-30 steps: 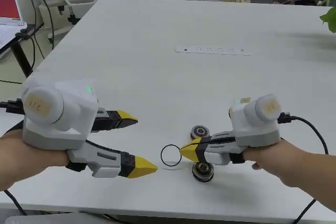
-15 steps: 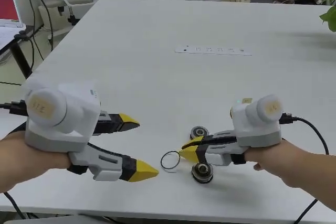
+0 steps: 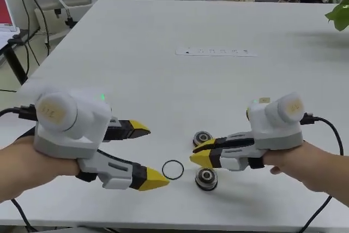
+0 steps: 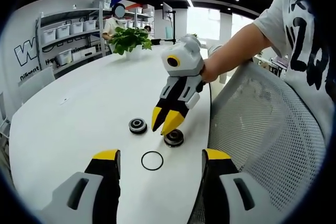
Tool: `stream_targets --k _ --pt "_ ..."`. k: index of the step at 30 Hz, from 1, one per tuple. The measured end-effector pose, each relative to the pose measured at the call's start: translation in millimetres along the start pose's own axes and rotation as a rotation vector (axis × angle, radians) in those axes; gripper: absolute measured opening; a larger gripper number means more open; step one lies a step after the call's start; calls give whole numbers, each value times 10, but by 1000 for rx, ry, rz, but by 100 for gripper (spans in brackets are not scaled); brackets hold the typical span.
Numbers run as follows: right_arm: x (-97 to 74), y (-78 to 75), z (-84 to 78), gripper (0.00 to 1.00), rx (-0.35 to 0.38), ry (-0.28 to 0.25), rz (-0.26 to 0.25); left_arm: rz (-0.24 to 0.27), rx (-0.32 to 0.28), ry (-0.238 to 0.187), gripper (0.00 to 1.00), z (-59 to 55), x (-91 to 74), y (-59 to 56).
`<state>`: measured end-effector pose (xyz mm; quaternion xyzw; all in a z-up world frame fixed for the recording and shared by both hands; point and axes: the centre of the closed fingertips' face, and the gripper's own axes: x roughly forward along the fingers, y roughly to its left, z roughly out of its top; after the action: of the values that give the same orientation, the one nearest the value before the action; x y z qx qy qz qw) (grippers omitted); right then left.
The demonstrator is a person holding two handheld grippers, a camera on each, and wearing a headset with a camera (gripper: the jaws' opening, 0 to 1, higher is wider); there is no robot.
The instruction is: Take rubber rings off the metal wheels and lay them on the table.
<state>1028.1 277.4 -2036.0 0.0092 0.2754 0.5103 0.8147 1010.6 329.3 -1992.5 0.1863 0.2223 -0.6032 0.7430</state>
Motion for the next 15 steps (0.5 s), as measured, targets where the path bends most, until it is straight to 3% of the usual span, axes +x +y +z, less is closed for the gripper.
stream_targets --k 15 --pt "-241 52 -177 15 -26 50 10 -55 54 19 57 88 247 -69"
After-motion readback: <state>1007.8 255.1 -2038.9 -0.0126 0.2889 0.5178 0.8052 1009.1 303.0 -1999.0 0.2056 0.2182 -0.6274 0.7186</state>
